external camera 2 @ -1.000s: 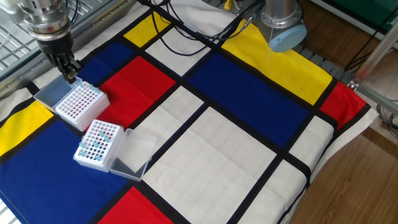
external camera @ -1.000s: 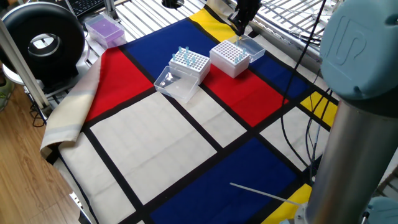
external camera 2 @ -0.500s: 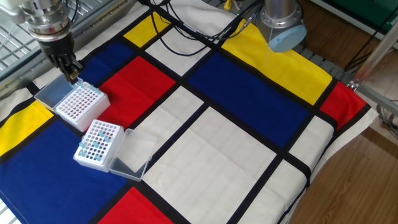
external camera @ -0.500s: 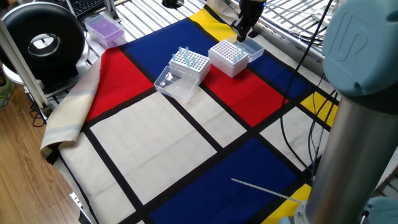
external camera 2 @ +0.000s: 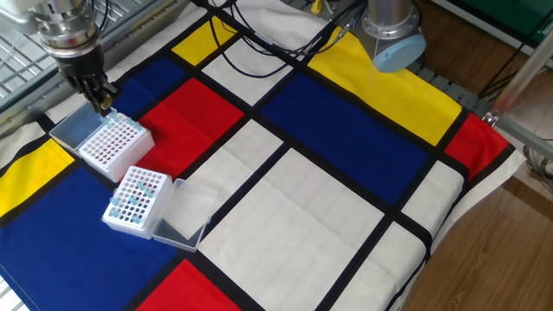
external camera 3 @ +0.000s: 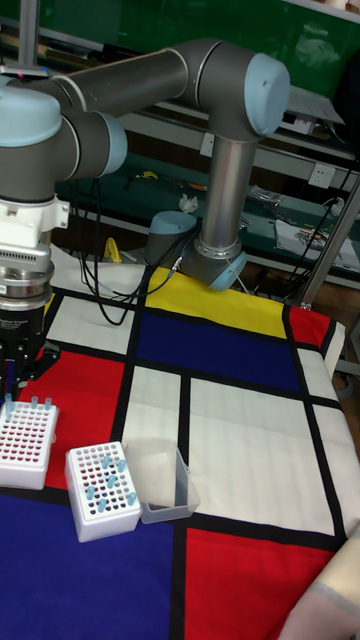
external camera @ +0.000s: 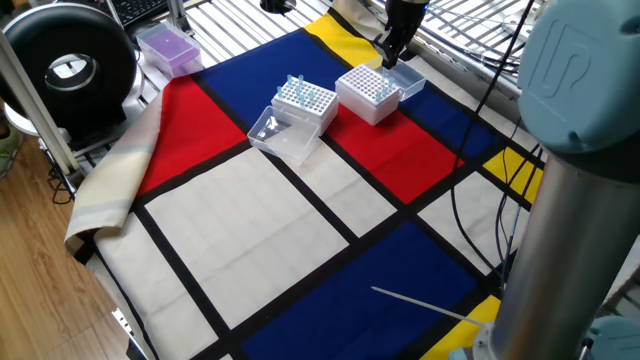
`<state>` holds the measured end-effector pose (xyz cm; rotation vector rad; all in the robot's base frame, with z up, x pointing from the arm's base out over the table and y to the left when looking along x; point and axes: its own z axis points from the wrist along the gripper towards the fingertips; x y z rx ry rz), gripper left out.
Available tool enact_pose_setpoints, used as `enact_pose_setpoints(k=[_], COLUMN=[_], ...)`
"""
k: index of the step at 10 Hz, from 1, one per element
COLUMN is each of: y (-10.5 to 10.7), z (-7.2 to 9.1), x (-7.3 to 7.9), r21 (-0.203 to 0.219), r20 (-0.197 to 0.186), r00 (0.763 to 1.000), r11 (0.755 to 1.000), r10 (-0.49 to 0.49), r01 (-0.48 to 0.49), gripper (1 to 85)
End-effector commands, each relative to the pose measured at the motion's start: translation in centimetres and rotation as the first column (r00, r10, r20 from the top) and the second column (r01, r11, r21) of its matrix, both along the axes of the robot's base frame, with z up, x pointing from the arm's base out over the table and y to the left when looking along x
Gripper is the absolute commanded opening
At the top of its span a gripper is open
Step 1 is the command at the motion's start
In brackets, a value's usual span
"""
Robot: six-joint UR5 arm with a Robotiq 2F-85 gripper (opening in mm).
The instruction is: Transfer all medium pipette tips from one holder to another
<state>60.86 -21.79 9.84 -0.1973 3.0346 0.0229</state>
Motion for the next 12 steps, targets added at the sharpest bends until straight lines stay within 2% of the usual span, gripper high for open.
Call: enact_pose_setpoints(k=[1, 4, 6, 8, 12], y=[0.0, 0.2, 0.7, 2.0, 7.6], z=[-0.2, -0.4, -0.3, -0.3, 0.6], x=[0.2, 0.4, 1.3, 2.4, 5.1], r21=[0.009, 0.010, -0.006, -0.014, 0.002], r20=[0.004, 0.000, -0.001, 0.001, 0.007], r00=[1.000, 1.000, 1.000, 0.999, 0.994], r11=[1.000, 1.000, 1.000, 0.999, 0.994], r10=[0.006, -0.011, -0.011, -0.039, -0.106], r01=[-0.006, 0.011, 0.011, 0.039, 0.106], gripper=[20.7, 21.3, 27.3, 29.7, 29.3])
